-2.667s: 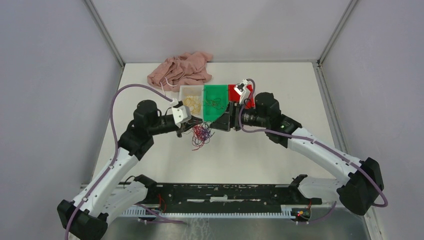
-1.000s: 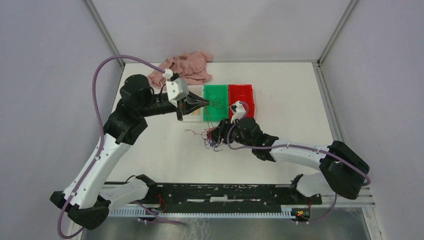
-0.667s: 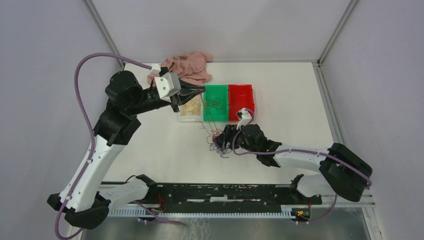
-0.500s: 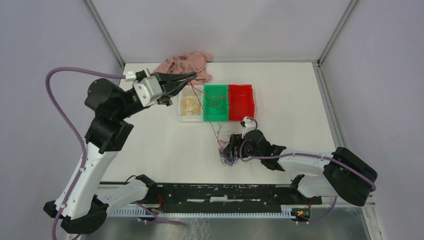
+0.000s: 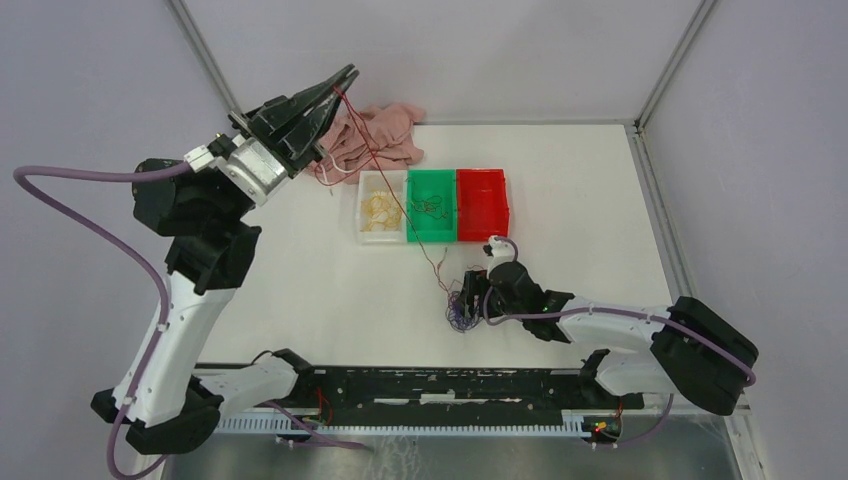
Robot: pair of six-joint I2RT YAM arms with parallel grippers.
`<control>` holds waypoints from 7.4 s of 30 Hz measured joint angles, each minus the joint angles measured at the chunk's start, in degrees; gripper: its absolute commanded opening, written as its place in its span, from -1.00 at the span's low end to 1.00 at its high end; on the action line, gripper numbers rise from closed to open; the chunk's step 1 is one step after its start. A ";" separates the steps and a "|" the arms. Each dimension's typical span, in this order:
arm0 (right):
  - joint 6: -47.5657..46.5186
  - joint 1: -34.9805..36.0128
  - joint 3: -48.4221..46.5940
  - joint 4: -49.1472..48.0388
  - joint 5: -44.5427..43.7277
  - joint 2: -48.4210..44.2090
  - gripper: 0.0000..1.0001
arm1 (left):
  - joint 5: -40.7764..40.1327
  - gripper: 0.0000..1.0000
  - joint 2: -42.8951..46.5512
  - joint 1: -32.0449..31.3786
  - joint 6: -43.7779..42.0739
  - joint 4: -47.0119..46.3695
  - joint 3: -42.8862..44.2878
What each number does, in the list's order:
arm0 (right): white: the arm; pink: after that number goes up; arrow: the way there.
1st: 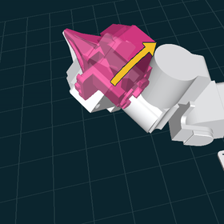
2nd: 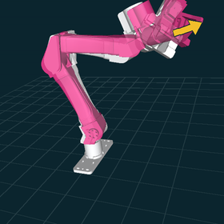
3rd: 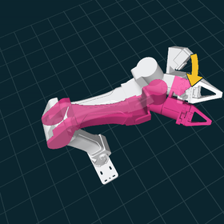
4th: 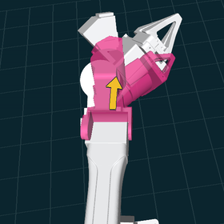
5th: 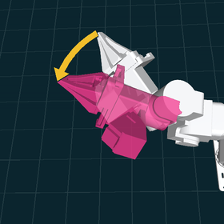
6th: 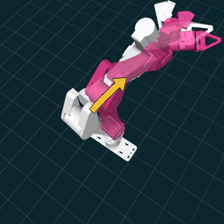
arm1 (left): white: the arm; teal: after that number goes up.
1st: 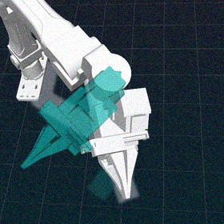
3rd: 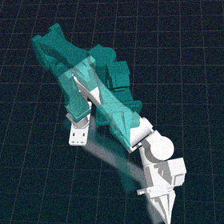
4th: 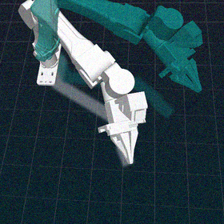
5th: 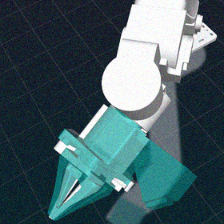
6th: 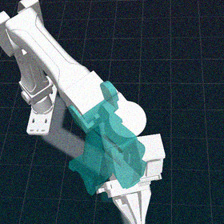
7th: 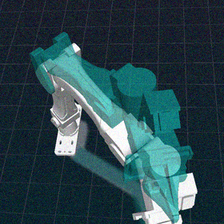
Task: Untangle the cables
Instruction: Untie the cable.
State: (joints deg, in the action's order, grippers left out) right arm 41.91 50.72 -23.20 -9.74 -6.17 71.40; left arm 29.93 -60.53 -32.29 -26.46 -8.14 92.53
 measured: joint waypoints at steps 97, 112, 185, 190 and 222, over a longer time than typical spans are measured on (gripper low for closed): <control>-12.92 5.60 -10.23 -7.63 37.92 6.80 0.50 | -27.71 -0.94 4.92 0.02 -11.61 15.28 -22.69; -13.42 7.67 -17.99 -6.84 28.72 11.74 -1.00 | -25.68 -0.85 8.15 0.02 -4.96 19.21 -24.65; 0.48 -5.20 -2.43 -3.08 19.43 2.29 0.11 | 10.62 -0.94 15.47 -0.24 9.42 23.21 -45.27; -0.28 -2.47 -2.51 -5.35 18.75 8.46 -0.04 | 10.82 -0.94 14.10 -0.24 9.42 23.45 -43.39; 4.55 -1.20 1.49 3.21 -6.99 0.94 -0.34 | -8.70 -0.94 10.88 -0.24 -12.92 3.23 -14.82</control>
State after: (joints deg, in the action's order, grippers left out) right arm 46.46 49.52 -21.71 -6.52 -13.17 72.34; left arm 21.23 -49.65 -32.53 -39.38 -4.91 77.71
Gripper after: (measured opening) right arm 0.220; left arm 0.052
